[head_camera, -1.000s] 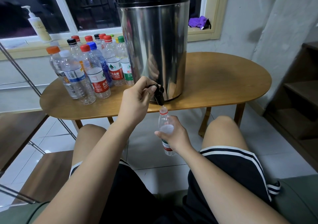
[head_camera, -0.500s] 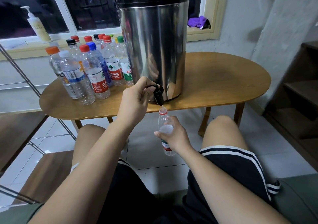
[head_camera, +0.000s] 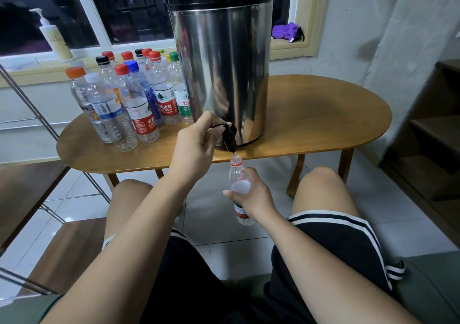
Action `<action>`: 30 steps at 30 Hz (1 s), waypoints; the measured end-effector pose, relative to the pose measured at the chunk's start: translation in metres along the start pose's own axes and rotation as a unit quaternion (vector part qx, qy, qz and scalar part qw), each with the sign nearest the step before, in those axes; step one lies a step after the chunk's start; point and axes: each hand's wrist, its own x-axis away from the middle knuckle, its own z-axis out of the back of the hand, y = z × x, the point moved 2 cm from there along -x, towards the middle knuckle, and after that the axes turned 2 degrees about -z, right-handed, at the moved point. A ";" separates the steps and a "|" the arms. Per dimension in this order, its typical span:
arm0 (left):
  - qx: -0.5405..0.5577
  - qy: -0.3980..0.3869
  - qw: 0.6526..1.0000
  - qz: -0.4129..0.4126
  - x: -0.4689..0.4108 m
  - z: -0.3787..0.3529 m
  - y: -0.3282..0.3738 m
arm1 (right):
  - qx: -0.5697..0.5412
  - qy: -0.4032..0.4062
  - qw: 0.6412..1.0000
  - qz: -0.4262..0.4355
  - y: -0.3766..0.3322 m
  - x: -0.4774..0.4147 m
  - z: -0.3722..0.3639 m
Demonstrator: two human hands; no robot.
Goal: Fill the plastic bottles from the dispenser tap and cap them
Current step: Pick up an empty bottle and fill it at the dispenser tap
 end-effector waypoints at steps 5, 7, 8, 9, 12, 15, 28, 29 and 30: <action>-0.001 0.013 1.000 -0.022 0.005 -0.001 0.003 | 0.001 -0.002 1.000 0.000 0.000 -0.001 0.000; -0.007 0.016 1.000 -0.025 0.005 -0.002 0.003 | 0.004 -0.003 1.000 0.000 0.001 -0.001 0.000; -0.008 0.017 1.000 -0.024 0.006 -0.003 0.002 | 0.004 -0.002 1.000 0.000 0.001 -0.001 0.000; -0.008 0.018 1.000 -0.024 0.006 -0.003 0.002 | 0.005 -0.002 1.000 0.000 0.001 -0.001 0.000; -0.012 0.017 1.000 -0.024 0.006 -0.004 0.001 | 0.006 -0.002 1.000 0.001 0.002 -0.001 0.000; -0.019 0.016 0.999 -0.022 0.005 -0.003 0.000 | 0.006 -0.003 1.000 0.000 0.002 -0.001 -0.001; 0.010 0.014 1.000 -0.009 0.007 -0.005 -0.002 | 0.001 -0.006 1.000 -0.001 0.003 -0.001 -0.001; 0.013 0.016 1.000 -0.008 0.007 -0.006 -0.002 | 0.001 -0.006 1.000 -0.002 0.003 -0.001 -0.001; 0.015 0.018 1.000 -0.007 0.007 -0.006 -0.003 | 0.003 -0.006 1.000 -0.003 0.003 -0.001 -0.001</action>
